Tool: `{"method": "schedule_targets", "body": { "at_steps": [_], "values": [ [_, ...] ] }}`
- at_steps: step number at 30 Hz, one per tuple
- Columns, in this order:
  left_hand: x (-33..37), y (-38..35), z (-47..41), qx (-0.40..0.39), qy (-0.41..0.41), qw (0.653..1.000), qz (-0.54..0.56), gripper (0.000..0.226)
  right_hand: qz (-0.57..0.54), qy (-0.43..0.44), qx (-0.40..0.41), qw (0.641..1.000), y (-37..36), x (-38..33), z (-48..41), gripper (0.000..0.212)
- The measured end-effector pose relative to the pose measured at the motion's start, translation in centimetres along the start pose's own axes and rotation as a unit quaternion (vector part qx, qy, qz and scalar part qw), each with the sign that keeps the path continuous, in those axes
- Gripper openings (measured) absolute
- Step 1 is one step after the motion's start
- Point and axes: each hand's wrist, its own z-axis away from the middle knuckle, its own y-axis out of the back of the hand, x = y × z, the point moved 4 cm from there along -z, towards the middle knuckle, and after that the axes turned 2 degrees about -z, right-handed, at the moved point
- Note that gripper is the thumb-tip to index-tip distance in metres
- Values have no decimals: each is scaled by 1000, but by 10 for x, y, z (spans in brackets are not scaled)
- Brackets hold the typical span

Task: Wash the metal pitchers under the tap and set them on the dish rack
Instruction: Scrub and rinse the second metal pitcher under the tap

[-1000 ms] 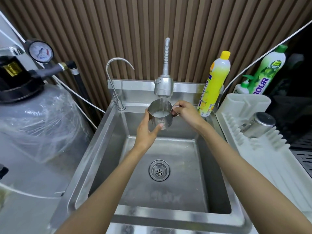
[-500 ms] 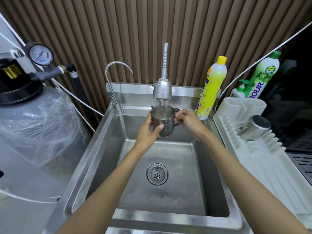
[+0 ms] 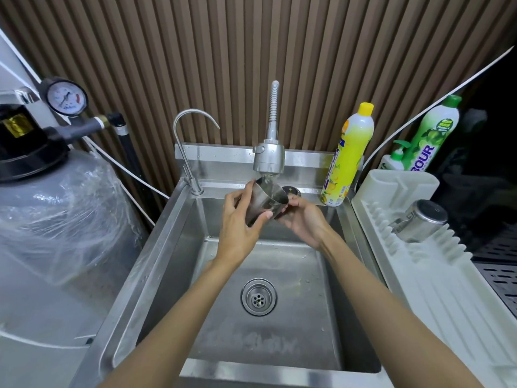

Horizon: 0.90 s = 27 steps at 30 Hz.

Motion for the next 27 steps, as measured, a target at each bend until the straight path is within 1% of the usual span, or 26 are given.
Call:
{"method": "schedule_targets", "body": {
  "at_steps": [2, 4, 6, 7, 10, 12, 14, 15, 16, 19, 20, 21, 23, 24, 25, 27],
  "values": [
    [-5, 2, 0, -7, 36, 999, -33, 74, 40, -11, 17, 999, -1, 3, 1, 26],
    [-11, 0, 4, -16, 88, 994, -60, 75, 112, -21, 35, 993, -1, 2, 2, 26],
    [-17, -6, 10, -21, 122, 989, -77, 70, 187, -34, 49, 981, -2, -3, 4, 22],
    [-20, -10, 14, -19, 134, 989, -63, 66, 225, -38, 54, 972, -3, -7, 5, 22],
    [-20, -25, 22, -29, 155, 987, 33, 57, 348, -27, 65, 935, -5, -26, 9, 29],
    [-18, -35, 23, -63, 178, 979, 83, 56, 441, 0, 61, 896, -6, -40, 9, 27],
    [-18, -45, 21, -90, 194, 969, 119, 53, 523, 33, 65, 849, -7, -53, 9, 21],
    [-18, -50, 18, -98, 197, 967, 128, 51, 552, 45, 69, 830, -8, -57, 9, 18],
    [-17, -54, 15, -101, 195, 965, 143, 49, 568, 54, 69, 818, -9, -60, 10, 17],
    [-12, -58, 5, -73, 187, 958, 205, 49, 585, 85, 51, 805, -9, -64, 11, 18],
    [-13, -58, 1, -54, 181, 956, 223, 51, 581, 91, 47, 807, -7, -64, 11, 17],
    [-16, -57, -3, -36, 172, 955, 238, 53, 562, 95, 43, 821, -3, -63, 10, 16],
    [-19, -52, -8, -13, 146, 960, 237, 64, 472, 86, 29, 877, 7, -55, 5, 19],
    [-20, -47, -10, -5, 129, 969, 211, 68, 420, 74, 21, 904, 12, -49, 3, 21],
    [-19, -41, -12, 5, 105, 979, 172, 72, 378, 62, 9, 924, 16, -41, 2, 21],
    [-18, -30, -16, 20, 37, 995, 88, 77, 332, 45, -12, 942, 20, -23, 0, 22]
  ]
}}
